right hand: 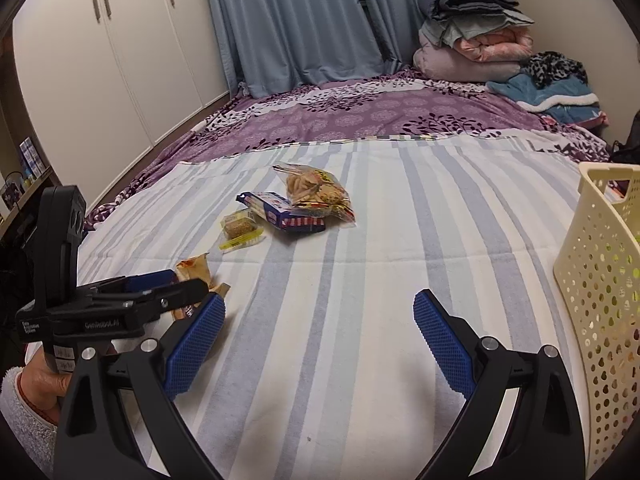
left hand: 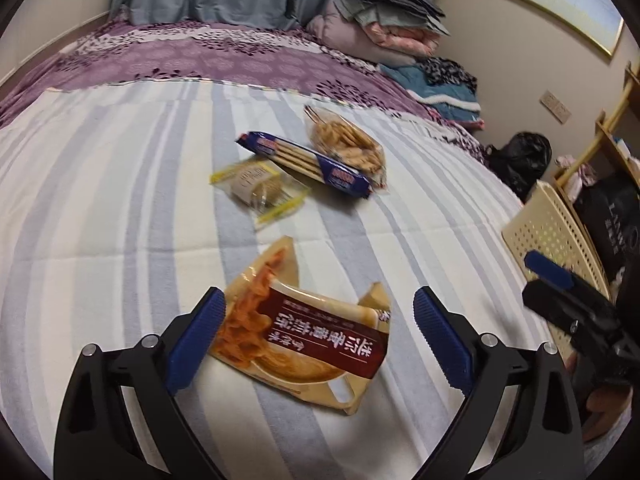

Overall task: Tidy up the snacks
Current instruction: 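Grasp the tan red-label biscuit bag with the left gripper, then grasp the clear yellow-label cracker bag with the right gripper while the left gripper holds the tan bag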

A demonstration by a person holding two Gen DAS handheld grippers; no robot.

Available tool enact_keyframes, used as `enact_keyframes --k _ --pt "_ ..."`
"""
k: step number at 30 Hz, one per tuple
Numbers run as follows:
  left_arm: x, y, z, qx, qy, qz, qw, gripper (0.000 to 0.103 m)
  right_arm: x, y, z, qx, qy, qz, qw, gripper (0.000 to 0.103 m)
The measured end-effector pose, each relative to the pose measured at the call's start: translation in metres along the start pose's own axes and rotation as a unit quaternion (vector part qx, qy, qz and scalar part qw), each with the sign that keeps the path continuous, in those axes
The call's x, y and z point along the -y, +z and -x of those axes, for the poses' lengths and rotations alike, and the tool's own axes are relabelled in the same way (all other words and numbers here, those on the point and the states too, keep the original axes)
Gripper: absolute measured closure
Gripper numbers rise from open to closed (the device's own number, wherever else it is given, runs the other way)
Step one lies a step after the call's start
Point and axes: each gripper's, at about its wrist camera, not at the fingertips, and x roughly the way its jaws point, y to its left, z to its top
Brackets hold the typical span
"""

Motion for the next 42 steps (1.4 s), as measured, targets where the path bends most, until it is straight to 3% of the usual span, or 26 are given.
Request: enact_keyframes --k 11,19,21,30,42 --pt "0.003 -0.002 -0.024 -0.029 0.061 -0.057 0.9961 0.005 0.005 0.000 -0.005 -0.003 -0.008 -0.008 1.000 0.008" --pt "-0.006 0.001 -0.019 -0.013 0.048 -0.027 0.9984 0.010 0.006 0.003 -0.016 -0.009 -0.014 -0.004 1.000 0.008" --pt "-0.006 0.001 -0.014 -0.006 0.042 -0.024 0.9988 0.019 0.006 0.007 -0.019 -0.009 -0.016 0.000 1.000 0.008" --pt "-0.008 0.006 0.010 0.025 0.046 -0.006 0.9986 0.020 0.010 0.036 -0.047 -0.004 -0.019 0.003 1.000 0.008" --pt "-0.010 0.015 0.040 0.056 0.037 0.000 0.9977 0.020 0.002 0.097 -0.124 -0.025 0.026 -0.001 0.999 0.008"
